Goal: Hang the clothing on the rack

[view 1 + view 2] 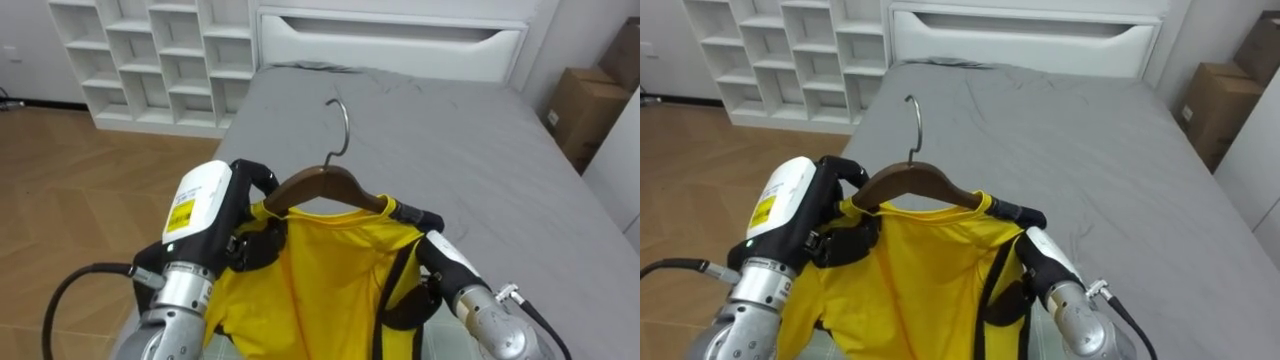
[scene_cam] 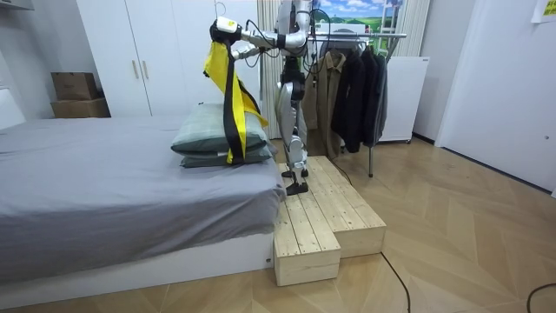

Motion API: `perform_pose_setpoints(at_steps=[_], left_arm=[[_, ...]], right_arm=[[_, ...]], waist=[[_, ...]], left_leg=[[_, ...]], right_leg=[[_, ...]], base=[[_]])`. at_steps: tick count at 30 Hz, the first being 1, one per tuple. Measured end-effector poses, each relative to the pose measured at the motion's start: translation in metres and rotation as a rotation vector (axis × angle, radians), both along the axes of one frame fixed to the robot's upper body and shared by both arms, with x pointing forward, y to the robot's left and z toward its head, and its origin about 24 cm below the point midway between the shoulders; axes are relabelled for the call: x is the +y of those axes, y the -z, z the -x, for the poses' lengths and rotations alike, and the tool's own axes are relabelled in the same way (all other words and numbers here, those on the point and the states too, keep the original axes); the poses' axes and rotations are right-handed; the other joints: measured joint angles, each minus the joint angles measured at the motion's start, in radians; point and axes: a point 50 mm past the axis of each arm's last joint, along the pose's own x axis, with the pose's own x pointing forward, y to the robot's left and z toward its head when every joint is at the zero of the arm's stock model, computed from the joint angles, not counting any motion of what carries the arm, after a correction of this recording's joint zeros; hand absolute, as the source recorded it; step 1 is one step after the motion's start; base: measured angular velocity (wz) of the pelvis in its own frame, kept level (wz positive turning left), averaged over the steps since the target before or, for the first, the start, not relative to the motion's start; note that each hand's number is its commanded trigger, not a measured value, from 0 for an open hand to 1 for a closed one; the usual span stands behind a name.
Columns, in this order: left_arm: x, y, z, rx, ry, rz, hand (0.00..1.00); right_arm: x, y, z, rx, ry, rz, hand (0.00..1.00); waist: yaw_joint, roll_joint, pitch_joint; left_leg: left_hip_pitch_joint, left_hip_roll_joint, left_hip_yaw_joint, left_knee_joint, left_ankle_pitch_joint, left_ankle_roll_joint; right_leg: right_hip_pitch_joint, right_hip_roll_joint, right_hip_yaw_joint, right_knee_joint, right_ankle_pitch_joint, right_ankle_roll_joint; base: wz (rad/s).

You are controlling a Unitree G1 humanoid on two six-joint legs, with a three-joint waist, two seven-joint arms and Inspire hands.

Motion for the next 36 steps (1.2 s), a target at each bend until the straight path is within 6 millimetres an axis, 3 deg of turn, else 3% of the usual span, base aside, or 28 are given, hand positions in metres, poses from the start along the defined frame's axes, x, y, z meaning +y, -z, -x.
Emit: perform_pose_setpoints(at_steps=[4,9,16,28,36], left_arm=[[0.000,0.002,0.000,0.008,-0.001,-0.002,1.00],[0.002,0.008,0.000,0.032,-0.006,-0.008,1.00],[0.002,0.008,0.000,0.032,-0.006,-0.008,1.00],[0.008,0.006,-0.001,-0.002,-0.053,-0.006,1.00],[0.009,0.005,-0.001,-0.005,-0.055,-0.005,1.00]], right_arm=[[-0.002,0.005,0.002,0.024,0.008,0.005,0.00],[-0.008,0.016,0.006,0.070,0.022,0.030,0.00],[-0.014,0.023,0.008,0.098,0.050,0.041,0.00],[-0.052,0.036,0.021,0.160,0.208,0.030,0.00],[-0.056,0.035,0.021,0.148,0.227,0.044,0.00]], waist=[[0.000,0.009,0.0061],[-0.002,0.013,0.0079],[-0.008,0.013,0.0053],[-0.012,0.003,-0.0045],[-0.014,-0.004,-0.0062]], left_leg=[[0.001,0.000,0.000,0.000,0.000,0.000],[0.000,0.000,0.000,0.000,0.000,0.000],[-0.011,-0.001,-0.001,0.001,0.000,0.000],[-0.001,-0.001,-0.001,0.000,0.000,0.000],[-0.001,-0.001,-0.001,0.004,0.001,0.002]], right_leg=[[0.002,0.000,-0.006,0.000,0.000,0.000],[0.002,0.001,-0.008,0.000,0.000,0.000],[-0.011,-0.001,-0.009,0.002,0.000,0.000],[-0.001,-0.002,-0.008,0.001,0.000,0.000],[-0.001,-0.002,-0.008,0.005,0.000,0.000]], base=[[0.00],[0.00],[0.00],[0.00],[0.00]])
